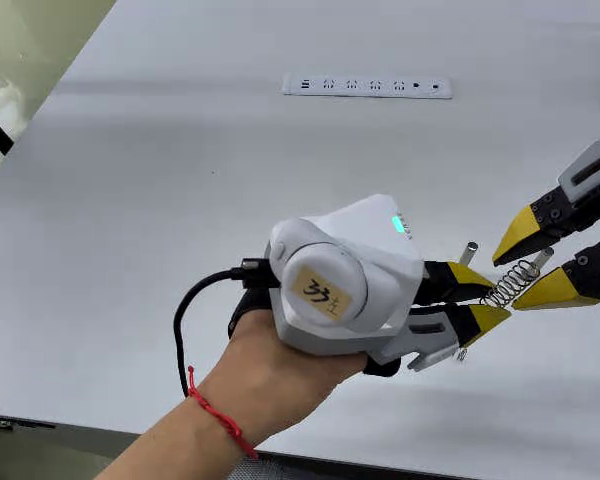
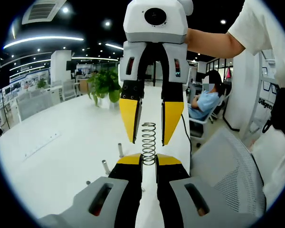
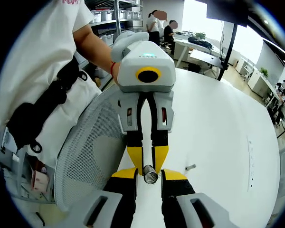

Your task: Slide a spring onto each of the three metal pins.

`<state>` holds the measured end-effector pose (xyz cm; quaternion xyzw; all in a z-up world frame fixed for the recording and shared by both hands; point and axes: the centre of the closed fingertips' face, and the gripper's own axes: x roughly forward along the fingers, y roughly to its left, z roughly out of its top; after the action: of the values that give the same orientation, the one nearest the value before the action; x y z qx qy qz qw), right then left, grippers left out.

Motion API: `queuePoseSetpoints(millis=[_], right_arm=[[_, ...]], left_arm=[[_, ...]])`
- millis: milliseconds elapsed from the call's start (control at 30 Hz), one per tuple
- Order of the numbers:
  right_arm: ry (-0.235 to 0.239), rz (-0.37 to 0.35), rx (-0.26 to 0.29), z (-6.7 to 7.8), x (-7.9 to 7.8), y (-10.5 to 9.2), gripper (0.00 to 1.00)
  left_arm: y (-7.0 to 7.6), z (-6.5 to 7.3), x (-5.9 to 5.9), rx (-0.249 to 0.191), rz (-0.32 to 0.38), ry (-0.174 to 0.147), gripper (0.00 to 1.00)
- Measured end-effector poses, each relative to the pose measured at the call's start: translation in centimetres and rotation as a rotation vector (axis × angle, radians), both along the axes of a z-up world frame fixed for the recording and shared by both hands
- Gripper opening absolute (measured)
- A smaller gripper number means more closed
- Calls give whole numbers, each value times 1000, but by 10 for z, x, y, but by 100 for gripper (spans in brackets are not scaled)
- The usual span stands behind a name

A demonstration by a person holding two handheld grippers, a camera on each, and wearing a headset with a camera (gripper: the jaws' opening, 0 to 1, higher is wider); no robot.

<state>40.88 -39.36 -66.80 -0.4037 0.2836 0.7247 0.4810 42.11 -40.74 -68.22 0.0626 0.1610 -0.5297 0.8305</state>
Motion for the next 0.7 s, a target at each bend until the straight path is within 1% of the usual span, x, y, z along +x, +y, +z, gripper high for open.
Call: queuePoseSetpoints(millis=[67,267,700], right_arm=[[-3,19,-17,-1,-1,-1,15],[-9,41,-35,-2,-1,0,11],[-15,60,-49,-4,-2,0,8]], left_arm=[[0,0,0,0,0,0,7],[1,0,-1,-7,-2,1,7],[0,1,-3,-11,-7,3,7]])
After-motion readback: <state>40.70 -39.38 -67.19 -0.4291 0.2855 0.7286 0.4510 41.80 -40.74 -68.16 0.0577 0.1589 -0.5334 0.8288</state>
